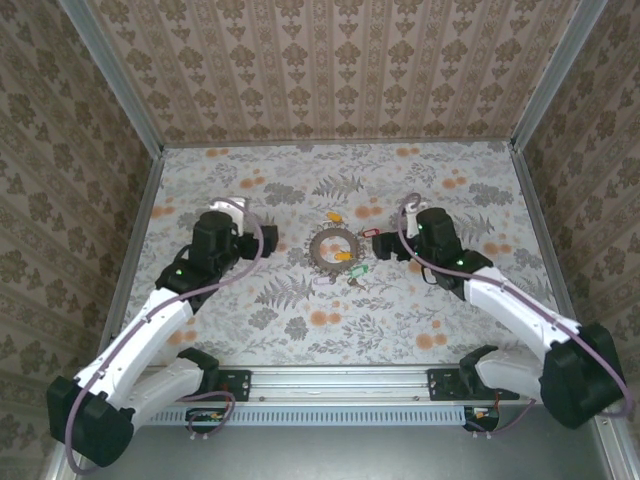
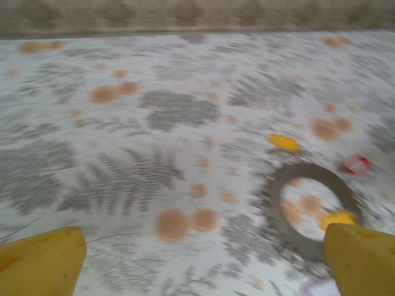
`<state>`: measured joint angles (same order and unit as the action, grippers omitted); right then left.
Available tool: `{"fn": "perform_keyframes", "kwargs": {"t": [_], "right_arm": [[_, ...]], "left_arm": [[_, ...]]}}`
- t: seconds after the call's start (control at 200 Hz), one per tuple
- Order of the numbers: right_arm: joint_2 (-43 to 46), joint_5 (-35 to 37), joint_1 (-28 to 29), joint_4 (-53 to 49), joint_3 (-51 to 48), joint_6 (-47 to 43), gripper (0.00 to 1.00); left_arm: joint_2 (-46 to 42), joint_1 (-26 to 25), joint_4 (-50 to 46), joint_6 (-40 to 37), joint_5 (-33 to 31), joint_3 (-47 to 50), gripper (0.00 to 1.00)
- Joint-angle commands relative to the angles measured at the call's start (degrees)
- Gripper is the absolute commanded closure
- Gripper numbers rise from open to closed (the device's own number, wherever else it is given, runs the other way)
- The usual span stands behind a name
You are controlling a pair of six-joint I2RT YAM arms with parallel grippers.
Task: Put the keys on the keyring
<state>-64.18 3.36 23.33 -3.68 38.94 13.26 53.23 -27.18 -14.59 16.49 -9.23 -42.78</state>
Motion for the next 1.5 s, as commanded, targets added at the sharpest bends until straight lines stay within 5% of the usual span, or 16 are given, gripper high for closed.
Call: {"fn": "perform_keyframes", "kwargs": {"t": [0.0, 0.2, 0.29, 0.435, 0.7, 0.875, 1.06, 1.495], "right_arm": [[4.76, 13.97, -2.73, 9.31, -5.92, -1.27, 0.00], [1.33, 24.28, -11.33, 27.84, -14.08, 1.42, 0.00], [-1.66, 12.93, -15.42, 34.96, -14.62, -4.71, 0.00], [-7.26, 10.62, -18.66, 37.65, -12.44, -8.26, 0.00], [-9.05, 7.68, -21.22, 38.28, -11.68, -11.52, 0.00], [-10.60, 8.25, -21.56, 38.54, -13.22, -9.67, 0.00], [-19.25, 6.61, -23.82, 55.22, -18.82, -7.01, 0.00], [-23.35, 4.84, -22.00, 52.96, -15.84, -10.17, 0.00]], "left_arm": [[-0.52, 4.09, -0.46, 4.78, -12.36, 3.10, 0.00], [4.68, 11.08, 7.05, 1.90, -23.60, 7.34, 0.00], [8.83, 13.17, 10.84, 0.77, -27.99, 7.79, 0.00], [17.26, 13.92, 25.44, -7.71, -32.28, 9.40, 0.00], [31.45, 17.80, 49.60, -16.22, -27.33, 12.92, 0.00], [32.01, 23.82, 53.82, -15.20, -10.38, 15.52, 0.00], [32.84, 26.36, 59.46, -16.96, 3.61, 18.41, 0.00], [34.58, 25.10, 63.85, -18.36, 2.20, 20.02, 0.00]]}}
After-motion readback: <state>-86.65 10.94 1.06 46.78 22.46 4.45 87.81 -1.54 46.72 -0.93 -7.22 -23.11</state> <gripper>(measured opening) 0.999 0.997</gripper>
